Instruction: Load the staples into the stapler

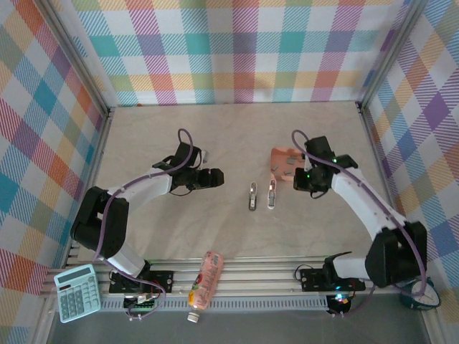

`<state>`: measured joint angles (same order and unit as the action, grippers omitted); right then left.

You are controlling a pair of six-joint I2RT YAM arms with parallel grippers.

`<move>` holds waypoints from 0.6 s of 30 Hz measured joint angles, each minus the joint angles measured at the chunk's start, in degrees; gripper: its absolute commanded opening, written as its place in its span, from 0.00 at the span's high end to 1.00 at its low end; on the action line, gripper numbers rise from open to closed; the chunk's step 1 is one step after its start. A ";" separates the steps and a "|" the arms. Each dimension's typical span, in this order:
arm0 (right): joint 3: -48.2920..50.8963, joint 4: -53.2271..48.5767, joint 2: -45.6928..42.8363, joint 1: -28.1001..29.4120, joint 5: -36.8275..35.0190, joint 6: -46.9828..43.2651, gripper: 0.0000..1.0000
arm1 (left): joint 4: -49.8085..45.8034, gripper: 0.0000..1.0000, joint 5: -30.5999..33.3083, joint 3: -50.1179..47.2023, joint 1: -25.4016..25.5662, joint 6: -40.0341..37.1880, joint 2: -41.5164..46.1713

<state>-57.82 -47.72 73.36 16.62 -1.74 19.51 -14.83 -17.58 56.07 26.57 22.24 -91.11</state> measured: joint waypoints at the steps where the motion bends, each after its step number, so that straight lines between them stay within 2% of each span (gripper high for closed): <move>1: 1.88 -0.66 -2.32 0.28 0.00 1.18 0.80 | 0.00 0.24 -0.04 0.00 0.24 0.00 0.11; 4: 7.23 -2.16 -7.87 1.07 0.20 4.37 0.80 | 0.02 0.24 -0.44 0.02 0.81 0.00 0.28; 9: 14.10 -3.72 -12.09 3.08 0.94 9.29 0.80 | 0.00 0.24 -0.87 0.02 1.53 0.00 0.33; 18: 15.10 -1.70 -6.45 7.93 1.81 14.27 0.81 | 0.02 0.24 -1.03 0.02 1.66 0.02 0.85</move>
<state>-42.72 -49.43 66.92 24.56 0.08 33.78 -14.81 -18.61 56.10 28.23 22.26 -90.26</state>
